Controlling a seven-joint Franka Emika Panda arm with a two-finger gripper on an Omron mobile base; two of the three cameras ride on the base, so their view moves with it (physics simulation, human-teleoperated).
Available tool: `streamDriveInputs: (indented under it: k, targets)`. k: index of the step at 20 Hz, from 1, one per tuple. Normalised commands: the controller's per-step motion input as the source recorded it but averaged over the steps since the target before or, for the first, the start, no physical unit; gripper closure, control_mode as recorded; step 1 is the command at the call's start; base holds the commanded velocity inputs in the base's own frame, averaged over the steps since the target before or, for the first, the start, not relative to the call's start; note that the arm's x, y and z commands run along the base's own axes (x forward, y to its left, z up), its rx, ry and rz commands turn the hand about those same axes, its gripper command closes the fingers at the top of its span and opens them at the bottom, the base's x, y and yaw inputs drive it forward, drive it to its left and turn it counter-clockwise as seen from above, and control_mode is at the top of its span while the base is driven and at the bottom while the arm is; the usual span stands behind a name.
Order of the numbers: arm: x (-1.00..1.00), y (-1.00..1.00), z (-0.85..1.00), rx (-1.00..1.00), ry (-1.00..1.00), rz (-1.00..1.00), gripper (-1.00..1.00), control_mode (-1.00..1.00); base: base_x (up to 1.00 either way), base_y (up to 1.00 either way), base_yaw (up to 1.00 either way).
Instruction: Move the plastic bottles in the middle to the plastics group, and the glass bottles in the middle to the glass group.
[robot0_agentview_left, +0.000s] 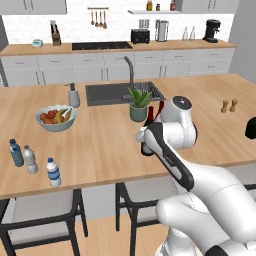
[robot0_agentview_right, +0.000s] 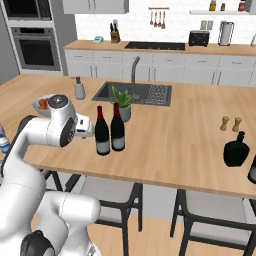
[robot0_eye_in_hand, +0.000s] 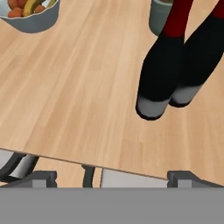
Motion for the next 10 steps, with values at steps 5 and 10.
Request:
streamDriveInputs:
  k: [5,10]
  targets:
    - [0.11,-0.07,0.0,0.0,0.0,0.0,-1.0,-1.0,0.0,0.0,0.0]
    - [0.19,-0.09,0.0,0.0,0.0,0.0,-1.0,-1.0,0.0,0.0,0.0]
